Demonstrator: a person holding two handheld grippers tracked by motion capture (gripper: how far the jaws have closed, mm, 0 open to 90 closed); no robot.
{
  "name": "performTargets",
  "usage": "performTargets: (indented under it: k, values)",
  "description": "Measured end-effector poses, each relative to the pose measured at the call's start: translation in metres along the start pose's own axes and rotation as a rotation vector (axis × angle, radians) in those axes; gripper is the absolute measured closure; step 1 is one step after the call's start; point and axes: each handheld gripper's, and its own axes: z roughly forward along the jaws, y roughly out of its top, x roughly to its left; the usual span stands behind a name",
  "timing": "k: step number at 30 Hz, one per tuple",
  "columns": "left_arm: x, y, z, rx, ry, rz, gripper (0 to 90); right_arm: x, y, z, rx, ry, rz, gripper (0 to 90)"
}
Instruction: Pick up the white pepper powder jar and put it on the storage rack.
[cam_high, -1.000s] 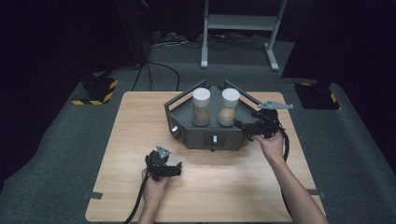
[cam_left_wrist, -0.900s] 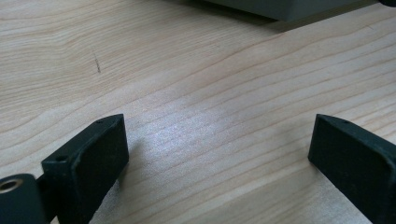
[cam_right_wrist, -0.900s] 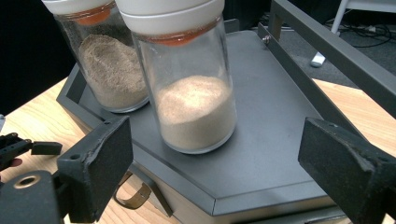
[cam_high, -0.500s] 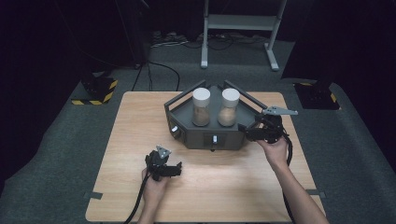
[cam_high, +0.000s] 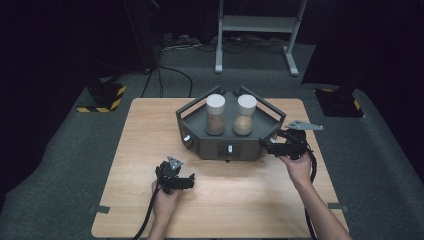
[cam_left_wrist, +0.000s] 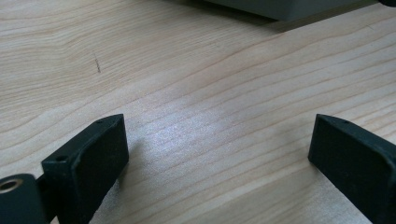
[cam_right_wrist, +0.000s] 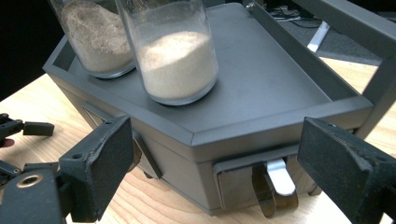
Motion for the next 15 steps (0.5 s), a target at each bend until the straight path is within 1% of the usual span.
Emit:
performTargets:
  k: [6,12,15]
  values:
    - [0.000,0.000,0.000,0.000,0.000,0.000,5.0,0.003,-0.014,-0.002,0.008,-0.010,-0.007,10.9]
    - [0.000,0.000,0.000,0.000,0.001,0.001,5.0,0.008,-0.036,0.000,0.024,-0.033,-0.020,11.1]
    - [0.000,0.000,0.000,0.001,0.001,0.001,5.0,0.009,-0.045,0.001,0.032,-0.039,-0.018,11.1]
